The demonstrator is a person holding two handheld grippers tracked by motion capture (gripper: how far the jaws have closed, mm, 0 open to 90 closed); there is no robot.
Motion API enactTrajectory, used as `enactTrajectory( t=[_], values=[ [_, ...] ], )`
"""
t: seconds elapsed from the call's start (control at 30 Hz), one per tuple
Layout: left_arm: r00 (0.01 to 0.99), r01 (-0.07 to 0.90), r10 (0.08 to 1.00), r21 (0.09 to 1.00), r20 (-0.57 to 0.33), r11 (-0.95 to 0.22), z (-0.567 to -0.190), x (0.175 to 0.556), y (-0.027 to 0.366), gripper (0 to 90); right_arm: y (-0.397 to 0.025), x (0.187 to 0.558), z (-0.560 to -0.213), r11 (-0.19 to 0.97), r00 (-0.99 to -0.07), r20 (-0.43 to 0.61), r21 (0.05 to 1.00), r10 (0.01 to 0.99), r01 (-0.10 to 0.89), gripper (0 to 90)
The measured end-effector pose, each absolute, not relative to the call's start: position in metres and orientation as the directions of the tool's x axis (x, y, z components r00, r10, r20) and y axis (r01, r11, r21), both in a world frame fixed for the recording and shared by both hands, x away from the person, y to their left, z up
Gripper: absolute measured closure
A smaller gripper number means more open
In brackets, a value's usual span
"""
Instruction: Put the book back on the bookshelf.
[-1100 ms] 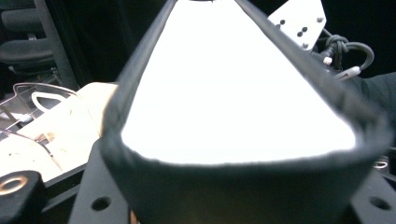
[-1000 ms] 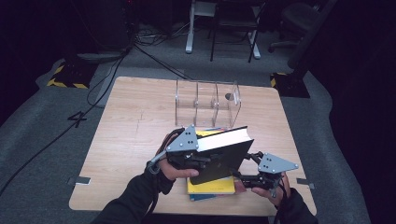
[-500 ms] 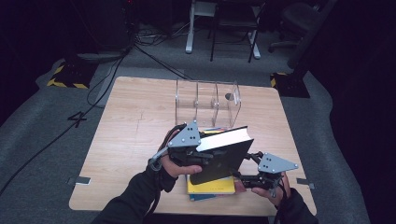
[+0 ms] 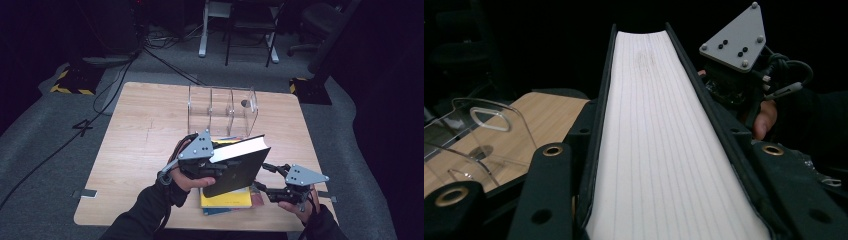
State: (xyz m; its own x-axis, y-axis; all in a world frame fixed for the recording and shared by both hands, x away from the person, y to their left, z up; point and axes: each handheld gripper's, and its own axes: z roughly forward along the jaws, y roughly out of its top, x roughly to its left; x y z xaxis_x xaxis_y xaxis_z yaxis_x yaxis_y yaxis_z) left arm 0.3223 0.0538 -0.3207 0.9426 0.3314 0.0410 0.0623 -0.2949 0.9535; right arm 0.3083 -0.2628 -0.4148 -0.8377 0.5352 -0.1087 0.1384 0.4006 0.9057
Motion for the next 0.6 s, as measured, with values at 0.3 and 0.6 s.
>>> enactTrajectory(
  t=[0.3, 0.6],
  values=[
    [0.921, 0.073, 0.386, 0.953, 0.048, -0.294, -0.316, 0.33, 0.059, 51.9, -0.277, 0.315, -0.423, 0.4, -0.816, -0.073, 0.894, 0.573, 0.201, 36.2],
    [0.867, 0.077, 0.491, 0.95, 0.086, -0.302, -0.311, 0.352, 0.074, 52.1, -0.28, 0.318, -0.427, 0.399, -0.809, -0.062, 0.89, 0.585, 0.22, 36.8]
  ],
)
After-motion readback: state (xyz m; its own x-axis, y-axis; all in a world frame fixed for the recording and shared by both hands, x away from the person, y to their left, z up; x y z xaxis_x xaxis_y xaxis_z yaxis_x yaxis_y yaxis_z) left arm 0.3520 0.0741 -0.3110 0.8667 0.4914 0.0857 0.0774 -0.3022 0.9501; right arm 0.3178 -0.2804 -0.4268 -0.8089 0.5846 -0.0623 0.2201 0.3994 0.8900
